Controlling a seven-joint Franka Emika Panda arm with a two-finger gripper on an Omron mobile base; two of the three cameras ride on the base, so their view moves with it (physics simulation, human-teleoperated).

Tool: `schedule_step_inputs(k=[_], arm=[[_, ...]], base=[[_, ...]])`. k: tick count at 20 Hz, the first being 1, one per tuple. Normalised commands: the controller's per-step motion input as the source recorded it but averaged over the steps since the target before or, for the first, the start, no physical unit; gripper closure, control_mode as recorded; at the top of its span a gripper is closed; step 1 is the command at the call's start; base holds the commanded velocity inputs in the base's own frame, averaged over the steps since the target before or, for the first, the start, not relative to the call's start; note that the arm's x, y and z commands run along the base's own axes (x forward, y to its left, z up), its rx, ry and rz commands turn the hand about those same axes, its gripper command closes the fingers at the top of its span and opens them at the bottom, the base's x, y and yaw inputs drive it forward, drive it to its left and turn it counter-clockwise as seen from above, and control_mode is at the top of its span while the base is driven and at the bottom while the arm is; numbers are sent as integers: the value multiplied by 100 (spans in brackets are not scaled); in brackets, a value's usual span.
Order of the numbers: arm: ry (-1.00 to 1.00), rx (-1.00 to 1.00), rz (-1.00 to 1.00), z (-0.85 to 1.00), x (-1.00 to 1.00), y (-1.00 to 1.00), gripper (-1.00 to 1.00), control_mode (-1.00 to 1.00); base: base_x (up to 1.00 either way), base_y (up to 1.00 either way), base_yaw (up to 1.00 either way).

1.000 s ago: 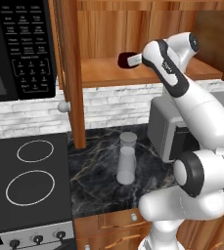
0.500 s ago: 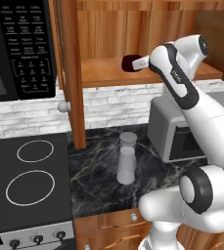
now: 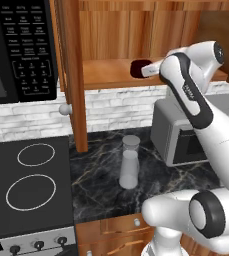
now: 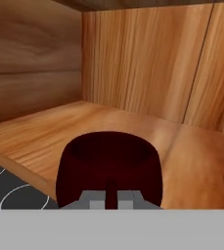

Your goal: There is a tray on the dining counter. Grab the cup, mug, and pitcher and place them on the tray. The pitcher may be placed next to the tray if it cannot fit the tray.

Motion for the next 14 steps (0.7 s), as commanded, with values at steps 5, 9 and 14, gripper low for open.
schedule_step_inputs(k=[5, 9, 14], arm=[[0, 0, -5, 0, -30, -9, 100, -100], [-1, 0, -6, 2, -30, -11, 100, -100], [0, 0, -7, 14, -41, -7, 100, -100]], base=[[0, 0, 0], [0, 0, 0], [0, 0, 0]])
